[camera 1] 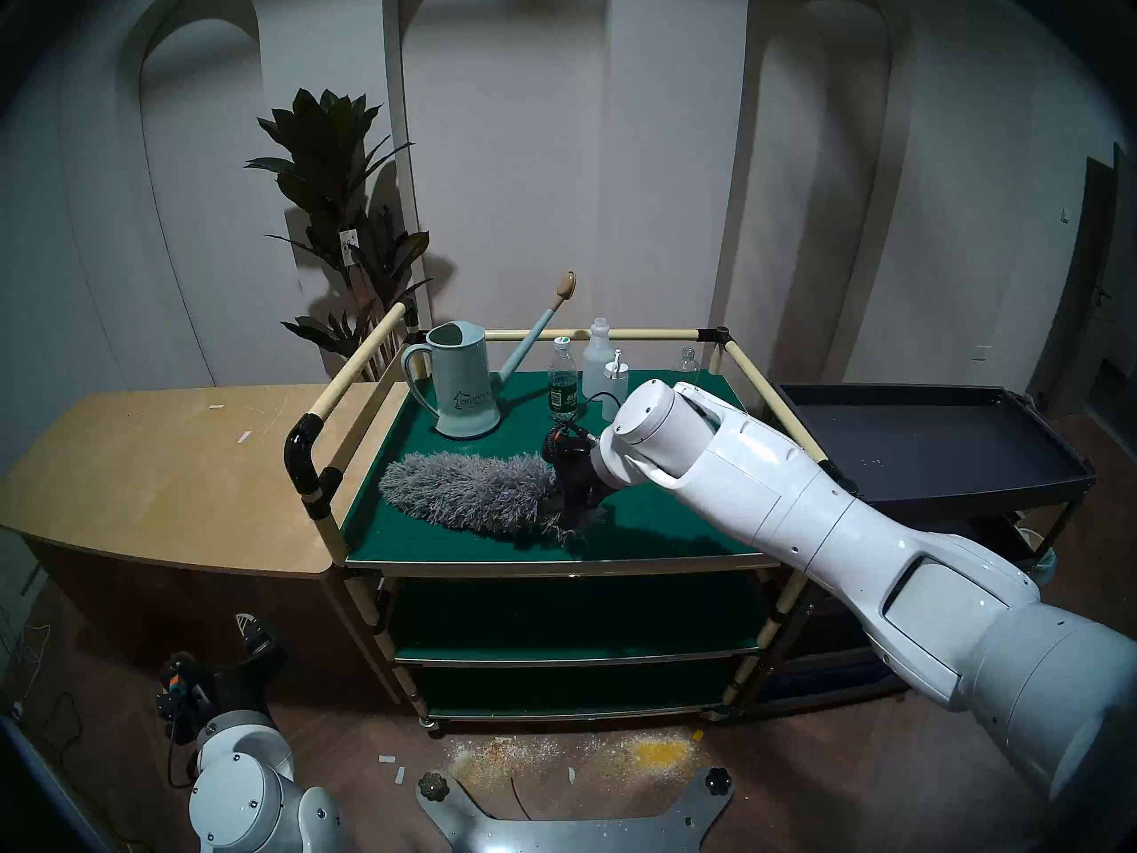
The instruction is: Dust the shelf with the duster
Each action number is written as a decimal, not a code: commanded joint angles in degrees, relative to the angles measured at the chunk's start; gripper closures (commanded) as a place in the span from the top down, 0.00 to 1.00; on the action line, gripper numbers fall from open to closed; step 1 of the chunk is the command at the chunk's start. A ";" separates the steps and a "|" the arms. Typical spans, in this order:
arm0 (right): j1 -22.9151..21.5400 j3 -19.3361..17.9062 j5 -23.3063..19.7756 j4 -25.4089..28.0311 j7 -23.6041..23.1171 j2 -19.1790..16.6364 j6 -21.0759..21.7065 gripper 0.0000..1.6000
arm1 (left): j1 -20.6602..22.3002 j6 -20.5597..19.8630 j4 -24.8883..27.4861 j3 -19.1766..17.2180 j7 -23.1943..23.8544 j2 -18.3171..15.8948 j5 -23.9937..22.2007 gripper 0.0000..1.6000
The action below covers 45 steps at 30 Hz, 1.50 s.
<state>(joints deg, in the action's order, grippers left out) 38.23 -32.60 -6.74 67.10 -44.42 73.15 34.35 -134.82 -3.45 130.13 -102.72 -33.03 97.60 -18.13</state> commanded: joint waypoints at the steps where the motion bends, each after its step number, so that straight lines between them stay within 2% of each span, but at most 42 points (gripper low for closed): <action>1: -5.10 2.99 -0.02 -4.03 -1.78 6.72 -3.11 0.00 | 2.20 0.11 -0.36 -2.09 -0.19 -0.30 -1.42 1.00; 5: -6.44 4.97 0.90 -7.56 -4.66 9.01 -4.90 0.00 | 2.79 0.01 -1.01 -3.04 -0.16 -0.34 -2.55 1.00; 10: -8.66 7.59 1.05 -8.44 -11.10 8.65 -7.57 0.00 | 3.31 0.19 -1.85 -3.86 -0.05 -0.37 -3.77 1.00; 14: -9.44 9.24 -0.52 -4.70 -13.97 6.04 -7.75 0.00 | 3.82 0.26 -2.30 -3.87 0.02 -0.45 -4.25 1.00; 17: -10.06 9.62 -0.96 -1.36 -19.03 3.95 -7.74 0.00 | 4.21 0.26 -2.47 -3.58 0.17 -0.60 -4.49 1.00; 18: -10.68 10.60 -2.96 -2.59 -16.84 4.35 -8.47 0.00 | 4.25 0.27 -2.50 -3.43 0.26 -0.66 -4.53 1.00; 19: -10.49 10.22 -2.47 0.41 -20.01 2.74 -7.71 0.00 | 4.33 0.26 -2.55 -3.29 0.27 -0.68 -4.57 1.00; 24: -11.60 11.08 -5.85 2.95 -23.45 0.75 -7.58 0.00 | 4.23 0.31 -2.41 -2.63 0.45 -0.69 -4.67 1.00; 29: -11.83 11.07 -8.29 8.04 -29.55 -2.38 -6.36 0.00 | 3.39 0.65 -2.17 -1.72 0.47 -0.31 -4.35 1.00; 30: -12.09 11.44 -9.31 7.58 -29.26 -2.34 -6.57 0.00 | 3.20 0.73 -2.08 -1.56 0.47 -0.25 -4.26 1.00; 36: -11.65 10.71 -13.48 13.11 -35.86 -5.15 -2.91 0.00 | 1.33 1.55 -1.51 -0.46 0.26 0.53 -3.70 1.00; 40: -11.39 9.19 -16.06 16.01 -36.85 -7.63 -0.16 0.00 | 0.15 2.11 -1.03 0.64 0.21 1.17 -3.07 1.00; 43: -10.72 7.94 -17.99 18.58 -33.36 -10.72 1.74 0.00 | -0.37 2.24 -0.50 1.75 0.57 1.07 -2.27 1.00; 45: -9.52 6.08 -17.69 20.22 -30.55 -11.88 3.13 0.00 | -0.38 2.16 -0.24 2.45 0.90 0.67 -1.64 1.00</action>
<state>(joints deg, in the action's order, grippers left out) 27.55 -22.12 -21.41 81.40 -72.35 67.20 33.32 -133.80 -2.14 127.64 -101.95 -32.59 98.49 -21.71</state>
